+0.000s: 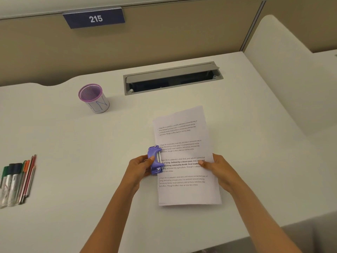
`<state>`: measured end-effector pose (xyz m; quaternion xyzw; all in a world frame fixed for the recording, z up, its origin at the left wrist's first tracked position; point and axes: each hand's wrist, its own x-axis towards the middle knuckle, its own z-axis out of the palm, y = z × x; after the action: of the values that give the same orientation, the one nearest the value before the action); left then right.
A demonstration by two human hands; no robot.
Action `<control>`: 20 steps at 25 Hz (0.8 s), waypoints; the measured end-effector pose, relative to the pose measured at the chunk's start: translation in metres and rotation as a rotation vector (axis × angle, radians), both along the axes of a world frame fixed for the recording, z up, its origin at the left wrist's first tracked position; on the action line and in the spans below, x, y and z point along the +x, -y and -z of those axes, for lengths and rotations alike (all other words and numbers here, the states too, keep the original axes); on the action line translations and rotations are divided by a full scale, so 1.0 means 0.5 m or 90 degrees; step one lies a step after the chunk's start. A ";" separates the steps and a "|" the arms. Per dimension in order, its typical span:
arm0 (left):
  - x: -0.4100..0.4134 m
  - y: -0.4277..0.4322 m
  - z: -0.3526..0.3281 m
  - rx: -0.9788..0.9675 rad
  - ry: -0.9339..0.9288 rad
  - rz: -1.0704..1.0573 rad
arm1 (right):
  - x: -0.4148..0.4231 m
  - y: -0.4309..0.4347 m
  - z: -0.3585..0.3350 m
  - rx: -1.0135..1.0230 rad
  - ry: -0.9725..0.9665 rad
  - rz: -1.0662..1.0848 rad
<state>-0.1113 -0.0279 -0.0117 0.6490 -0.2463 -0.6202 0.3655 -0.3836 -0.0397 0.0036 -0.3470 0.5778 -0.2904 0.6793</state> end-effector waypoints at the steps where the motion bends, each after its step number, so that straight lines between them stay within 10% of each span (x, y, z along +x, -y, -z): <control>1: -0.005 0.005 -0.001 -0.005 0.044 -0.013 | -0.003 0.005 0.008 0.015 0.016 0.004; 10: -0.036 0.017 -0.030 -0.048 0.348 -0.001 | -0.023 0.043 0.049 0.077 0.062 -0.028; 20: -0.047 0.014 -0.038 -0.044 0.395 -0.007 | -0.026 0.047 0.063 0.074 0.067 -0.051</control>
<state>-0.1346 -0.0351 0.0073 0.7958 -0.3636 -0.3816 0.2982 -0.3968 -0.0634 -0.0282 -0.3139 0.5427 -0.2467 0.7390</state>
